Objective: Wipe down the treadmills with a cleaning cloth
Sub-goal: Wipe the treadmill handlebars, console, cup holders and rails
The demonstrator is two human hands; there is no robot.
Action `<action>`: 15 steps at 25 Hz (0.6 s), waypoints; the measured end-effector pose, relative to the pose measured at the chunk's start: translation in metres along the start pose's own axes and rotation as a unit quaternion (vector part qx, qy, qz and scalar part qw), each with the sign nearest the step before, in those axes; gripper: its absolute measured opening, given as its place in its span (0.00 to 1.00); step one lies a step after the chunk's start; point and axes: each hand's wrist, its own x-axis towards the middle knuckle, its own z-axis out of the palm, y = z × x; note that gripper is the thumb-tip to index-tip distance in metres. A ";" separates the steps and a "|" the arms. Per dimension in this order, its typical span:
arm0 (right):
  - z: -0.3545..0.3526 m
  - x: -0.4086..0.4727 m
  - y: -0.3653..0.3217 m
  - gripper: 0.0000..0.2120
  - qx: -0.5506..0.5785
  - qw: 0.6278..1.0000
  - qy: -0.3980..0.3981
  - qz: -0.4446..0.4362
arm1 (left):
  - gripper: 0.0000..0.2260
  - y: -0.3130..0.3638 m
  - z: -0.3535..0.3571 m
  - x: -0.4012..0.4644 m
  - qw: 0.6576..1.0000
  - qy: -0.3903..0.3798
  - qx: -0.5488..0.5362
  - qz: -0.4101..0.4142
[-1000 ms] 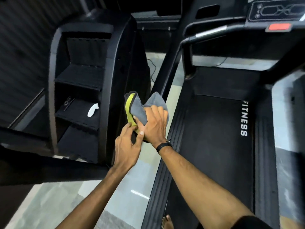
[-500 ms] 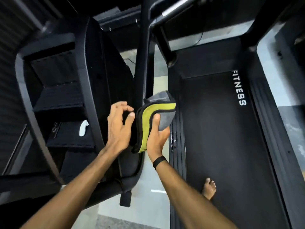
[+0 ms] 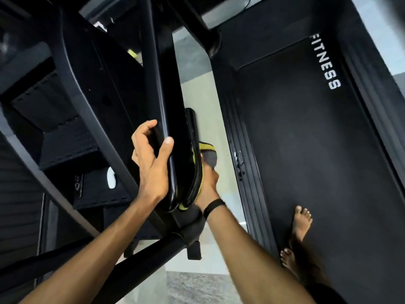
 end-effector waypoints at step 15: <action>0.047 0.012 -0.062 0.18 -0.213 0.940 -0.038 -0.263 | 0.19 0.005 0.002 0.002 0.999 0.014 -0.030 0.006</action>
